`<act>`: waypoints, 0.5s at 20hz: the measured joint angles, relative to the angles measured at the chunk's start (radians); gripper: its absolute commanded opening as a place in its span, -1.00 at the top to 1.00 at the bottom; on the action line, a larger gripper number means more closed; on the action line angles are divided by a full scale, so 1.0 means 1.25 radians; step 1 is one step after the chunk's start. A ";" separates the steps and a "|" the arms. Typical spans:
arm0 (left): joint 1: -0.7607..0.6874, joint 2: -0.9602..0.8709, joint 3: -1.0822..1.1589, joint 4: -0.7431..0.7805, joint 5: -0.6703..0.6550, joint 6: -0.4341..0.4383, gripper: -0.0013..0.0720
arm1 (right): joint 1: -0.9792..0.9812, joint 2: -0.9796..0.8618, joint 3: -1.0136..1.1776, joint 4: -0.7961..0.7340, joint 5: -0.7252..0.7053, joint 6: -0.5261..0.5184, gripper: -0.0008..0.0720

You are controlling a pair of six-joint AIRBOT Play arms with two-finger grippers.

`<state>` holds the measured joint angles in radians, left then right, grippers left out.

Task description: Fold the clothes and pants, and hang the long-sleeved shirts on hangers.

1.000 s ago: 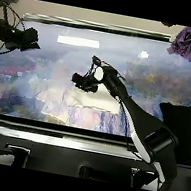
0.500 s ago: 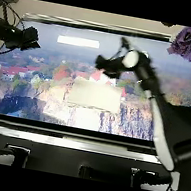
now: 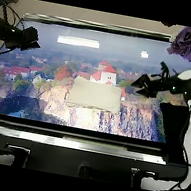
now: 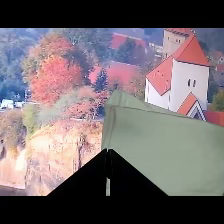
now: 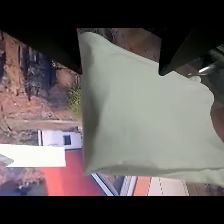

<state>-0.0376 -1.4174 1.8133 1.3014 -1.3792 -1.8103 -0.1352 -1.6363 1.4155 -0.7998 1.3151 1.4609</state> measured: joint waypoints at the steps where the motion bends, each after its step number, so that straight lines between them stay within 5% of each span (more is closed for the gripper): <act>1: 0.000 0.000 0.000 0.000 0.000 0.000 0.91 | -0.013 -0.004 -0.048 0.032 -0.013 -0.042 -0.54; 8: 0.000 0.000 0.000 0.001 0.000 0.000 0.91 | -0.007 -0.076 -0.233 0.195 -0.071 -0.257 -0.48; 10: 0.000 0.000 0.000 0.001 0.000 0.000 0.91 | 0.011 -0.089 -0.245 0.214 -0.099 -0.283 -0.23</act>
<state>-0.0376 -1.4174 1.8133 1.3029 -1.3796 -1.8103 -0.1215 -1.7473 1.1095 -0.5323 1.1915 1.1076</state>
